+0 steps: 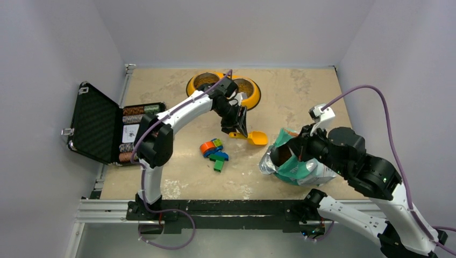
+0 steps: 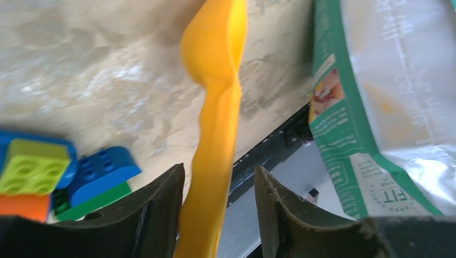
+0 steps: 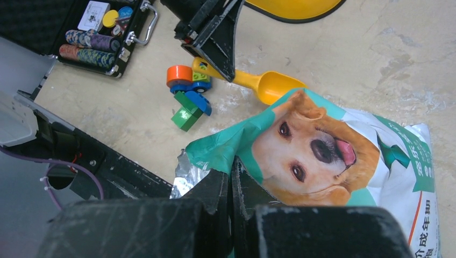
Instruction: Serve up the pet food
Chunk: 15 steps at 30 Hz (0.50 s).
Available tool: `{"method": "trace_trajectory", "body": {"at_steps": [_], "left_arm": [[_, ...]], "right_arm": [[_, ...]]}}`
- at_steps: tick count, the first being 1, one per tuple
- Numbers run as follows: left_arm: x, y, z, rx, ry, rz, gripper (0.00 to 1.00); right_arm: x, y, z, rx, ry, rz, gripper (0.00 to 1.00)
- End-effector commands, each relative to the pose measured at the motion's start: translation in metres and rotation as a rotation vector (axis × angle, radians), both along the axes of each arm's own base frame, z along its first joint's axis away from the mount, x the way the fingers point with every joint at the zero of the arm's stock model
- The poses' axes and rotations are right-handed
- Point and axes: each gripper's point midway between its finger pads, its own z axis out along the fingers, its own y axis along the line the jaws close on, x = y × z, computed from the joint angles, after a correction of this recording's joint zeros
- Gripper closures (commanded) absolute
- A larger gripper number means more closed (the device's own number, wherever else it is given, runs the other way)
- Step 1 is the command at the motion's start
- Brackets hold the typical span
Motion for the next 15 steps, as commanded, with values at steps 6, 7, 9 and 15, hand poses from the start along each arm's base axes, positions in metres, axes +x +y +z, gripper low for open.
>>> {"method": "trace_trajectory", "body": {"at_steps": [6, 7, 9, 15], "left_arm": [[0.013, 0.052, 0.089, 0.083, -0.3, -0.039, 0.4], [0.008, 0.049, 0.099, 0.046, -0.305, -0.045, 0.43], [-0.006, 0.035, 0.122, -0.09, -0.317, -0.076, 0.6], [-0.079, -0.009, 0.184, -0.541, -0.461, -0.216, 0.52]], "right_arm": [[0.012, 0.012, 0.034, 0.099, -0.093, 0.0, 1.0], [0.012, 0.013, 0.033, 0.097, -0.092, 0.002, 1.0], [0.013, 0.015, 0.034, 0.095, -0.095, 0.007, 1.0], [0.015, 0.021, 0.034, 0.084, -0.096, 0.03, 1.0]]}}
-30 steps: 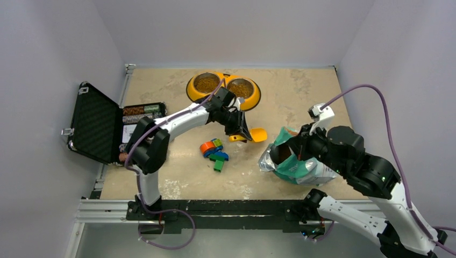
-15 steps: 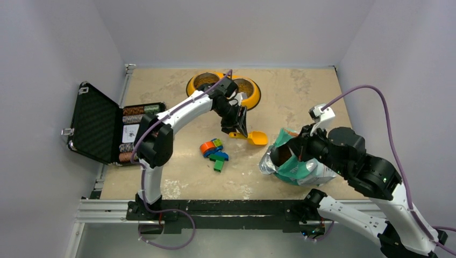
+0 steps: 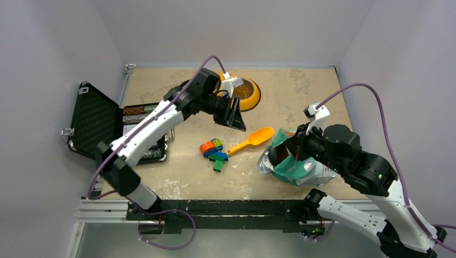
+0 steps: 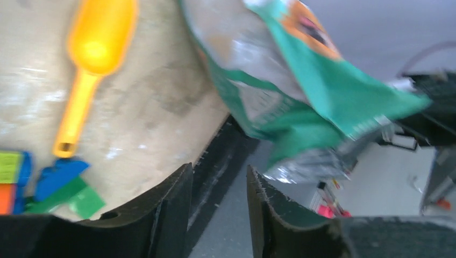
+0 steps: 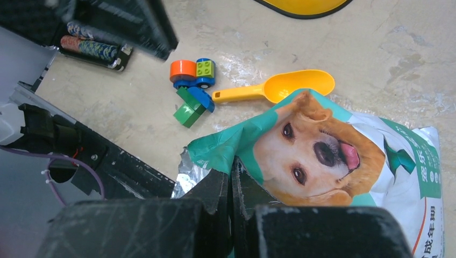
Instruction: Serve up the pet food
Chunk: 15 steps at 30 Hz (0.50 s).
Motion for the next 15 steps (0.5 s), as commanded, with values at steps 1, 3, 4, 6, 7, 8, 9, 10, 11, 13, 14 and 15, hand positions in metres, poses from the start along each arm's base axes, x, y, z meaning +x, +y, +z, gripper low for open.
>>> {"method": "trace_trajectory", "body": {"at_steps": [1, 3, 4, 6, 7, 8, 9, 10, 11, 13, 14, 15], "left_arm": [[-0.062, -0.033, 0.06, -0.313, -0.176, -0.181, 0.47], [-0.078, -0.036, 0.053, -0.299, -0.234, -0.202, 0.37], [-0.083, -0.037, 0.049, -0.282, -0.256, -0.216, 0.33], [-0.095, -0.044, 0.042, -0.25, -0.289, -0.259, 0.29], [-0.097, -0.048, 0.042, -0.24, -0.305, -0.274, 0.29], [-0.097, -0.053, 0.042, -0.232, -0.318, -0.28, 0.28], [-0.093, -0.057, 0.038, -0.213, -0.326, -0.272, 0.28], [-0.088, -0.061, 0.034, -0.193, -0.331, -0.257, 0.28], [-0.082, -0.065, 0.032, -0.176, -0.335, -0.249, 0.28], [-0.072, -0.073, 0.024, -0.127, -0.321, -0.244, 0.3], [-0.071, -0.078, 0.02, -0.117, -0.304, -0.263, 0.32], [-0.07, -0.085, 0.021, -0.117, -0.297, -0.277, 0.33]], "right_arm": [[0.013, 0.014, 0.036, 0.091, -0.11, 0.01, 1.0], [0.013, 0.016, 0.036, 0.091, -0.106, 0.017, 1.0], [0.014, 0.016, 0.035, 0.09, -0.106, 0.02, 1.0], [0.014, 0.018, 0.034, 0.086, -0.102, 0.027, 1.0], [0.014, 0.019, 0.033, 0.082, -0.1, 0.033, 1.0], [0.014, 0.019, 0.033, 0.08, -0.099, 0.034, 1.0], [0.014, 0.019, 0.034, 0.08, -0.1, 0.035, 1.0], [0.014, 0.019, 0.034, 0.08, -0.101, 0.036, 1.0], [0.014, 0.02, 0.035, 0.08, -0.102, 0.035, 1.0], [0.014, 0.019, 0.036, 0.081, -0.105, 0.035, 1.0], [0.013, 0.019, 0.036, 0.082, -0.104, 0.036, 1.0], [0.013, 0.019, 0.036, 0.084, -0.104, 0.035, 1.0]]}}
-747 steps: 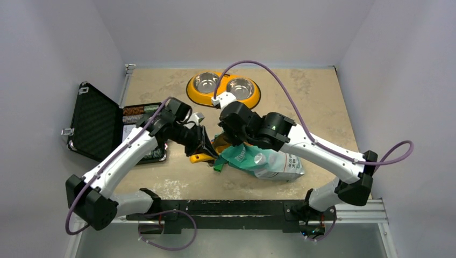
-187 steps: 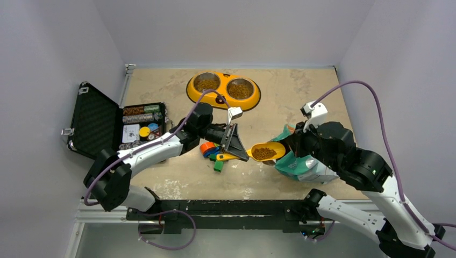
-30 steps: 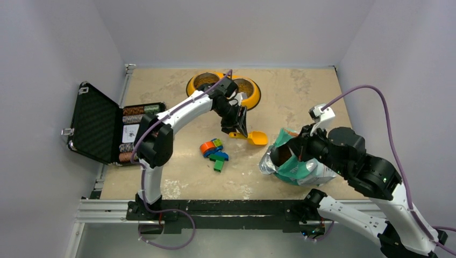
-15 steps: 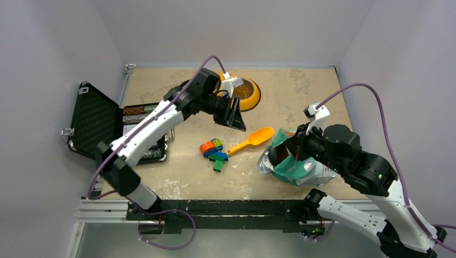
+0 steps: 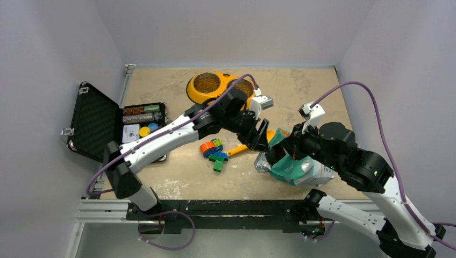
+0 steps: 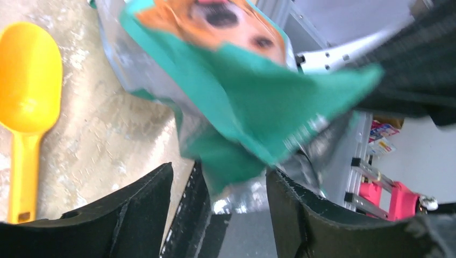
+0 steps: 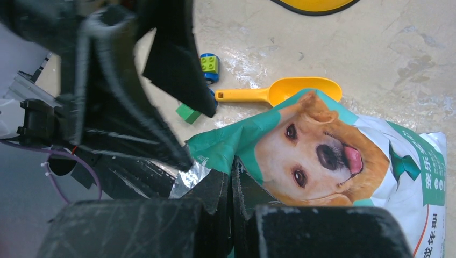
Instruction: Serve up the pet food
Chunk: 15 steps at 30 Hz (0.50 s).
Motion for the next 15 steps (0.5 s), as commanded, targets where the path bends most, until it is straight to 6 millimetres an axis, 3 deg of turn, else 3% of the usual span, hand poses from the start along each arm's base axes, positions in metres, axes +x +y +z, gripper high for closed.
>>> {"method": "trace_trajectory", "body": {"at_steps": [1, 4, 6, 8, 10, 11, 14, 15], "left_arm": [[0.023, -0.024, 0.007, 0.017, -0.064, -0.002, 0.34], [0.028, -0.04, 0.007, 0.012, -0.06, -0.005, 0.37], [0.033, -0.045, 0.004, 0.034, -0.062, 0.004, 0.49], [0.044, -0.041, 0.001, 0.089, -0.089, 0.052, 0.68], [0.058, -0.03, 0.002, 0.135, -0.157, 0.121, 0.95], [0.064, -0.023, 0.005, 0.148, -0.197, 0.158, 1.0], [0.078, 0.001, 0.024, 0.147, -0.292, 0.258, 1.0], [0.082, 0.01, 0.029, 0.158, -0.302, 0.306, 1.0]], "right_arm": [[0.011, 0.009, 0.041, 0.107, -0.119, -0.004, 1.0], [0.009, 0.008, 0.04, 0.113, -0.116, -0.006, 1.0], [0.009, 0.008, 0.038, 0.114, -0.112, -0.006, 1.0], [0.01, 0.007, 0.039, 0.108, -0.113, -0.014, 1.0], [0.011, 0.005, 0.04, 0.097, -0.116, -0.019, 1.0], [0.012, 0.006, 0.04, 0.089, -0.118, -0.015, 1.0], [0.012, 0.009, 0.035, 0.056, -0.109, 0.011, 0.98], [0.014, 0.011, 0.032, 0.038, -0.106, 0.02, 0.9]]}}
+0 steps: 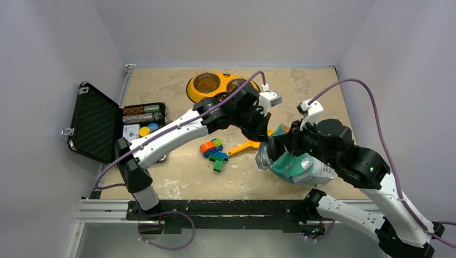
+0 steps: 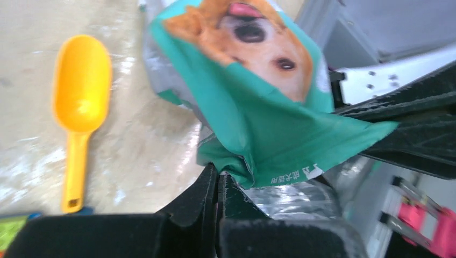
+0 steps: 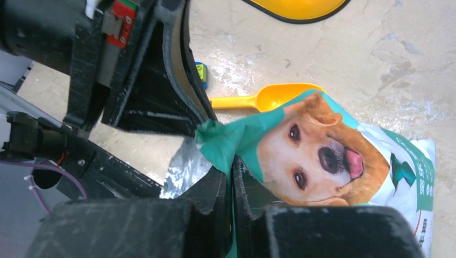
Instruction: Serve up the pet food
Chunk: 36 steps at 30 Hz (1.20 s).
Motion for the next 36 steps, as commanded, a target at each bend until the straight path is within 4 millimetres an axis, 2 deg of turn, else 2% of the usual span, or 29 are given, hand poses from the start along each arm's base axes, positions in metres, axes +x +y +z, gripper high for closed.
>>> {"method": "trace_trajectory", "body": {"at_steps": [1, 3, 4, 6, 9, 14, 19, 22, 24, 27, 30, 36], "left_arm": [[0.055, 0.046, 0.038, 0.032, -0.24, 0.293, 1.0], [0.062, 0.068, 0.041, 0.081, -0.245, 0.411, 1.0], [0.063, 0.08, 0.041, 0.112, -0.239, 0.467, 1.0], [0.064, 0.106, 0.039, 0.168, -0.222, 0.598, 1.0], [0.06, 0.139, 0.044, 0.203, -0.197, 0.735, 1.0], [0.05, 0.152, 0.05, 0.188, -0.078, 0.833, 1.0], [0.057, 0.147, 0.065, 0.127, 0.049, 0.906, 1.0], [0.059, 0.146, 0.066, 0.121, 0.186, 0.987, 1.0], [0.06, 0.144, 0.068, 0.111, 0.262, 1.035, 1.0], [0.059, 0.133, 0.079, 0.031, 0.371, 1.055, 1.0], [0.057, 0.124, 0.085, -0.02, 0.456, 1.057, 1.0], [0.056, 0.106, 0.105, -0.126, 0.55, 1.027, 1.0]], "right_arm": [[0.004, 0.018, 0.029, 0.041, -0.074, 0.083, 0.8], [0.003, 0.025, 0.024, 0.005, -0.057, 0.127, 0.42], [0.003, 0.028, 0.023, -0.012, -0.059, 0.144, 0.29], [0.002, 0.035, 0.025, -0.037, -0.084, 0.178, 0.21], [-0.01, 0.053, 0.028, -0.05, -0.115, 0.299, 0.16], [-0.039, 0.092, 0.012, -0.12, -0.113, 0.492, 0.11], [-0.043, 0.102, 0.011, -0.142, -0.151, 0.464, 0.08], [-0.045, 0.105, 0.008, -0.162, -0.157, 0.444, 0.07], [-0.039, 0.102, 0.003, -0.187, -0.151, 0.375, 0.07], [-0.035, 0.099, -0.004, -0.191, -0.13, 0.29, 0.07], [-0.036, 0.102, -0.001, -0.146, -0.147, 0.259, 0.06], [-0.042, 0.123, -0.002, -0.166, -0.173, 0.277, 0.04]]}}
